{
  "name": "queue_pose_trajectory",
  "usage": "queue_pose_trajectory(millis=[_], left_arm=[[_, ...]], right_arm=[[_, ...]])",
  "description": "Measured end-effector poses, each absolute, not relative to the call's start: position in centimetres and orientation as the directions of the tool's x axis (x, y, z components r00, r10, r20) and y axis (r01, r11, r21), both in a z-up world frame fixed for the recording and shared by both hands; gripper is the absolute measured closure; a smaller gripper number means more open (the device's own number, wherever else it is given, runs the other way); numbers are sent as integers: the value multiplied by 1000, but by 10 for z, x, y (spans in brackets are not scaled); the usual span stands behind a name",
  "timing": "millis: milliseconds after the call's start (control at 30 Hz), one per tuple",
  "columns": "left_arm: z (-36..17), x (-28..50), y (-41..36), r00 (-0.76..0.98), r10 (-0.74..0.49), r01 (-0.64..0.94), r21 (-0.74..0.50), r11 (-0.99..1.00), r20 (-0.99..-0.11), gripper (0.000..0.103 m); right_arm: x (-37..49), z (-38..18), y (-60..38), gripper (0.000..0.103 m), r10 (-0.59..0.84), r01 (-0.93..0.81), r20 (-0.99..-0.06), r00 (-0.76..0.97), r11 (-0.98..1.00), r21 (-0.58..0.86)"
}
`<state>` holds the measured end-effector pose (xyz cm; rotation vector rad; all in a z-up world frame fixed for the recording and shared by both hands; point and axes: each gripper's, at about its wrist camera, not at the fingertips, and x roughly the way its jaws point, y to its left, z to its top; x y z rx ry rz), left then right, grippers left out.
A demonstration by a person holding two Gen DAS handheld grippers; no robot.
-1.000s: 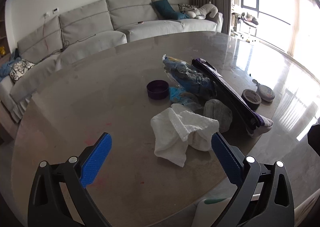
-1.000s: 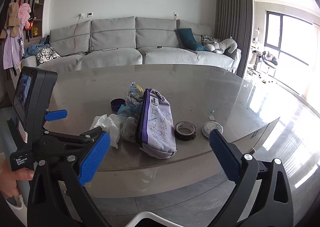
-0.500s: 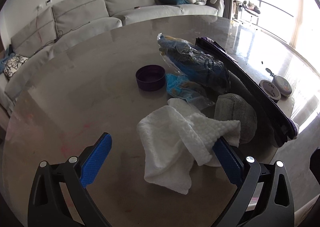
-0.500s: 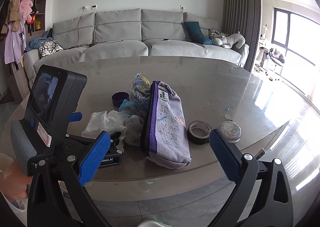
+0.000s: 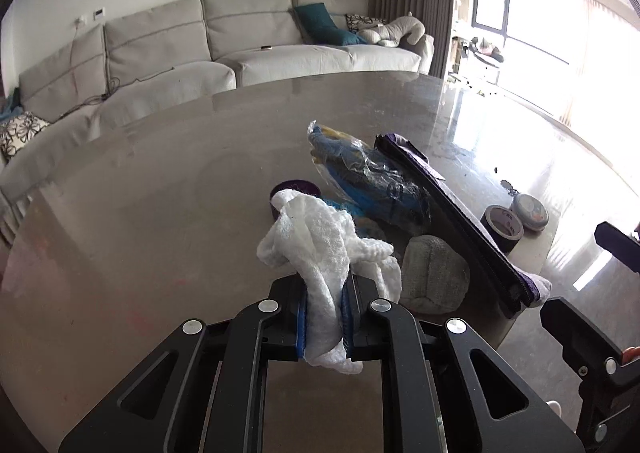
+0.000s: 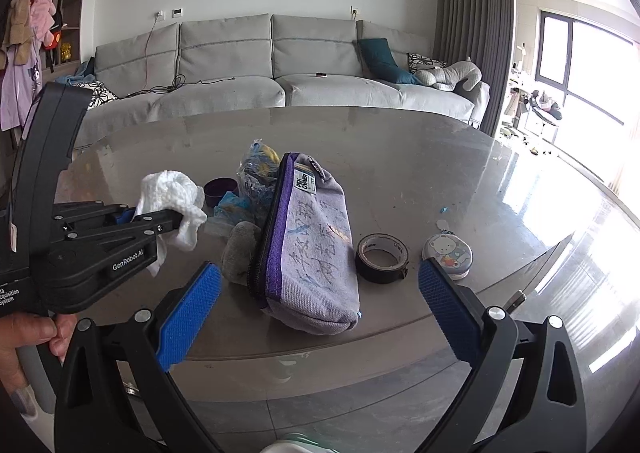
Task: Collect trash
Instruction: 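Grasp the white tissue with the left gripper while the right gripper grasps the lavender pencil case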
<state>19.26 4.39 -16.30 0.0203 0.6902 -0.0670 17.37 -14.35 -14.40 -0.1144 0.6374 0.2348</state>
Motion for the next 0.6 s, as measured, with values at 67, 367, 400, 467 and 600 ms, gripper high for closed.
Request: queue_pose_trajectory(millis=[67, 367, 400, 467, 600], left_arm=[[-154, 189, 42, 795, -36, 59, 19, 998, -606, 90], [-151, 185, 39, 798, -65, 83, 2, 997, -599, 90], [-151, 185, 40, 799, -64, 82, 3, 997, -597, 90], [-151, 186, 41, 801, -69, 83, -4, 997, -595, 90], [-152, 189, 46, 801, -72, 79, -15, 997, -594, 90]], right_arm=[[175, -148, -141, 5, 177, -249, -605, 776, 968, -37], [185, -168, -131, 5, 164, -263, -620, 767, 962, -71], [187, -170, -129, 5, 161, -266, -620, 768, 961, -80], [191, -175, -126, 13, 149, -273, -624, 767, 956, -107], [200, -184, -121, 35, 142, -313, -656, 741, 937, -152]])
